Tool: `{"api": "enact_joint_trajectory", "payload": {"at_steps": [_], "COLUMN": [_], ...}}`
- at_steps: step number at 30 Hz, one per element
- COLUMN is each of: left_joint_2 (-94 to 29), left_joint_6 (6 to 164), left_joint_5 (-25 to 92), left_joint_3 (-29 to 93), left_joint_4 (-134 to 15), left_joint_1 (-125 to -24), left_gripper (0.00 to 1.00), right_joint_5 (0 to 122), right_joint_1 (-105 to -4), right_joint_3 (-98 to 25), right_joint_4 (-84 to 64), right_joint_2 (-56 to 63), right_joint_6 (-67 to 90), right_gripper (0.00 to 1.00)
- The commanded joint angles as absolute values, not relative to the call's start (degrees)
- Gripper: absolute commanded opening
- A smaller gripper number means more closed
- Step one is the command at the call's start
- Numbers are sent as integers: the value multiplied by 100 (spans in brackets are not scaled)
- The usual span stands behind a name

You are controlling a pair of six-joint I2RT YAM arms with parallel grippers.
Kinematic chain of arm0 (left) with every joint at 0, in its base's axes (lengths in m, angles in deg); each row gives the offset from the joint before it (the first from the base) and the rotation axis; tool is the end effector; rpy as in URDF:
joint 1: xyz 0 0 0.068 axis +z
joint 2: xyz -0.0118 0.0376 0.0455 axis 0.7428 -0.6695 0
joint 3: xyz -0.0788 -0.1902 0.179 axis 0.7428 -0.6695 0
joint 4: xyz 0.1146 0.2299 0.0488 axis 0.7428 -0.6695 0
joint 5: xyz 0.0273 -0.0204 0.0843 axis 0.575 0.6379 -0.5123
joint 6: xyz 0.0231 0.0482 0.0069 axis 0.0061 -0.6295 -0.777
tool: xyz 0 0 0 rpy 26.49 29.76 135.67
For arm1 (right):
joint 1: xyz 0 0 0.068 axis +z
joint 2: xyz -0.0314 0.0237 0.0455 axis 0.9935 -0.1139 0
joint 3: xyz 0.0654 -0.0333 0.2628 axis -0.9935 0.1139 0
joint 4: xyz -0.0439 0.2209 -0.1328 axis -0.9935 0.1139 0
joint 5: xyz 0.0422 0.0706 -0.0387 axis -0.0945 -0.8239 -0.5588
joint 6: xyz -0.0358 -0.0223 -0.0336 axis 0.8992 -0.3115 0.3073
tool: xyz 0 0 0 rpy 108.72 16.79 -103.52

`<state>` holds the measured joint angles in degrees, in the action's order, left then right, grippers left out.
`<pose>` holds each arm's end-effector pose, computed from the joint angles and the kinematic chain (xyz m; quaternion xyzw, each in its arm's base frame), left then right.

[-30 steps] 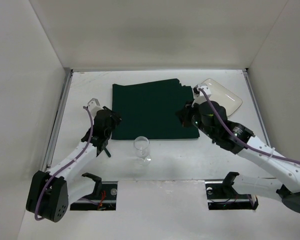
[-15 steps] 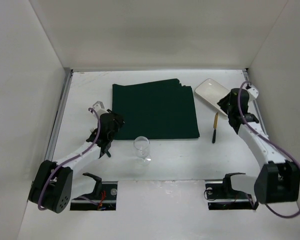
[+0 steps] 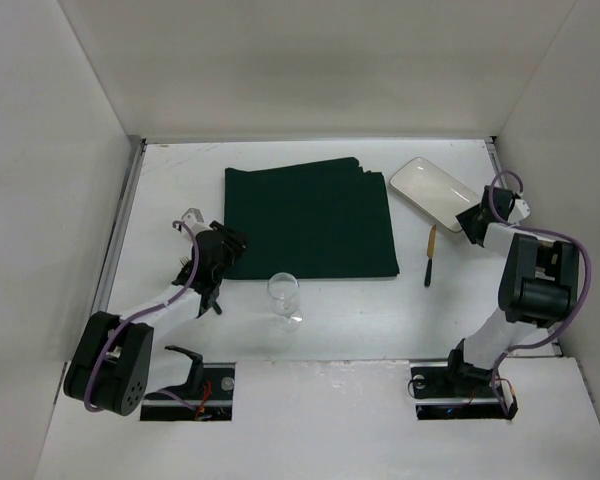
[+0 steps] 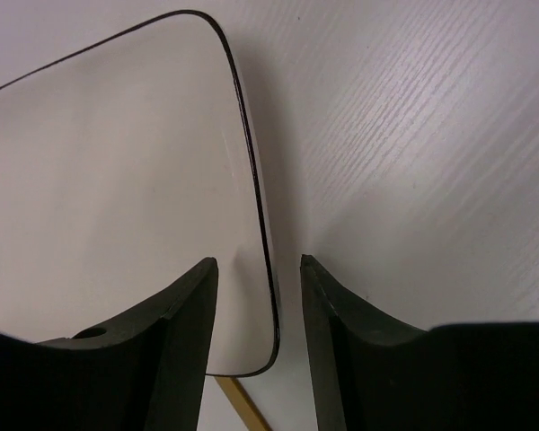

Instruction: Set the dinner table for one person

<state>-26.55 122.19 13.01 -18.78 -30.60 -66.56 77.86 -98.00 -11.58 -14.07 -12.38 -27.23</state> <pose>0.2292 -0.0692 0.1873 -0.2685 0.7541 -0.2577 0.5411 0.3314 -0.0921 0.1659 0.4860 0.7736 0.0327 0.4053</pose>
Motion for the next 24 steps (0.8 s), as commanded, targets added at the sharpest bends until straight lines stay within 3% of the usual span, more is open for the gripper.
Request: {"api": "enact_joint_trajectory", "payload": {"at_steps": [1, 15, 19, 22, 24], "left_joint_2": [-2682, -2708, -2708, -2796, -2814], "left_joint_6": [12306, 12385, 12446, 12446, 12446], "left_joint_5": [1379, 1528, 1590, 1590, 1599], "left_joint_3": [-1936, -2024, -2041, -2024, -2032], "left_joint_4": [-2627, -2495, -2495, -2487, -2452], "left_joint_1": [-6612, -6427, -6357, -6357, -6357], "left_gripper": [30, 31, 31, 31, 31], "right_joint_5": [7652, 7467, 7283, 7063, 6940], "right_joint_1": [-9836, -9809, -9783, -9774, -9774], "right_joint_3": [-1419, -2034, -2113, -2104, -2148], "right_joint_4": [-1867, -1586, -1533, -1638, -1718], "right_joint_2": [-1269, -1726, -1857, -2050, -2217], "right_joint_6": [-2795, -2742, -2777, -2996, -3075], "right_gripper": [47, 39, 24, 25, 33]}}
